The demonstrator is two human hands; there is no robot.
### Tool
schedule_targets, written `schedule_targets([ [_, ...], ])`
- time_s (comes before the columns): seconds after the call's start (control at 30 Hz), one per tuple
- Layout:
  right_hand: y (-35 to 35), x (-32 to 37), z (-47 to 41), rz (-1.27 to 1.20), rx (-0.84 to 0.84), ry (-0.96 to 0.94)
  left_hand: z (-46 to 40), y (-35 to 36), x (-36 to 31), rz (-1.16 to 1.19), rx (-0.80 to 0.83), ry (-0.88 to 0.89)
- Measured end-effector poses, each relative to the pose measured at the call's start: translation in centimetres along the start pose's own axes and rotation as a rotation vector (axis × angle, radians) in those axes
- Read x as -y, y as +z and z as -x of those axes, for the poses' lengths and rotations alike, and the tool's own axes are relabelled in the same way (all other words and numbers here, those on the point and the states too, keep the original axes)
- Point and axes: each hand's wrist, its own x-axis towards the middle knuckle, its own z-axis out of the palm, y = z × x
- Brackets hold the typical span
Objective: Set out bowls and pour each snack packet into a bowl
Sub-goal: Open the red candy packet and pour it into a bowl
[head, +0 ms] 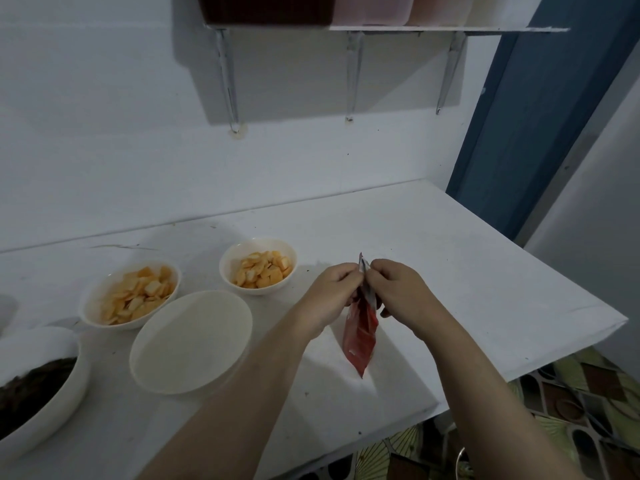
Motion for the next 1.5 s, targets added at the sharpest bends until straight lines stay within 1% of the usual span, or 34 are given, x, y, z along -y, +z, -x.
schedule_targets([
  [0.13,0.0,-0.1,-0.2,0.013,-0.018,0.017,0.3,0.5,0.2,0.005,-0.042,0.027],
  [0.23,-0.2,-0.1,-0.2,-0.033,0.008,0.039,0.5,0.4,-0.1,-0.032,0.001,0.078],
  [0.3,-0.6,0.1,-0.3,-0.050,0.002,-0.030,0.6,0.4,-0.8,-0.041,-0.001,0.128],
  [0.4,-0.6,0.1,-0.6,0.018,-0.116,-0.153,0.6,0.7,-1.5,-0.036,-0.047,0.216],
  [0.47,-0.3,-0.3,-0.6,0.086,-0.192,-0.213,0.7,1.1,-1.4,-0.037,-0.086,0.228],
  [0.53,0.1,-1.0,-0.3,0.104,-0.233,-0.229,0.9,1.4,-0.9,-0.017,-0.140,0.201],
  [0.6,0.0,-1.7,0.1,0.088,-0.235,-0.223,1.0,1.3,-0.3,-0.018,-0.179,0.197],
  [0.7,-0.1,-1.9,0.4,0.111,-0.213,-0.190,0.9,0.9,-0.2,-0.149,-0.181,0.232],
  [0.77,-0.1,-1.6,0.4,0.141,-0.120,-0.104,1.0,0.8,-0.5,-0.227,-0.193,0.267],
  [0.83,-0.2,-1.6,0.5,0.172,-0.032,0.006,0.9,0.7,-0.5,-0.386,-0.241,0.302],
  [0.87,-0.4,-1.6,0.5,0.194,-0.045,0.032,0.8,0.6,-0.4,-0.491,-0.290,0.319],
  [0.93,-0.9,-1.6,0.5,0.227,-0.155,0.032,0.7,0.1,-0.2,-0.658,-0.412,0.344],
  [1.0,-0.9,-1.4,0.6,0.215,-0.246,-0.010,0.7,0.0,-0.4,-0.745,-0.489,0.347],
  [1.07,-0.5,-1.3,0.7,0.258,-0.296,-0.080,1.1,0.7,-0.9,-0.727,-0.469,0.291],
  [1.17,-0.2,-1.1,1.1,0.310,-0.356,-0.155,1.5,2.0,-1.7,-0.565,-0.298,0.124],
  [1.23,-0.6,-1.4,1.2,0.315,-0.390,-0.171,1.3,1.9,-1.9,-0.522,-0.178,0.043],
  [1.27,-1.0,-1.6,1.2,0.308,-0.411,-0.168,1.3,1.7,-2.0,-0.524,-0.152,0.024],
  [1.3,-1.3,-1.8,1.2,0.287,-0.438,-0.163,1.2,1.4,-2.1,-0.539,-0.154,0.016],
  [1.4,-1.8,-1.8,1.4,0.187,-0.494,-0.153,1.3,1.2,-2.9,-0.536,-0.254,0.063],
  [1.43,-1.8,-1.7,1.6,0.176,-0.494,-0.157,1.4,1.3,-3.1,-0.491,-0.245,0.083],
  [1.47,-1.9,-1.6,1.9,0.169,-0.492,-0.162,1.4,1.4,-3.2,-0.401,-0.196,0.087],
  [1.5,-2.1,-1.4,2.1,0.154,-0.494,-0.167,1.5,1.6,-3.2,-0.257,-0.126,0.070],
])
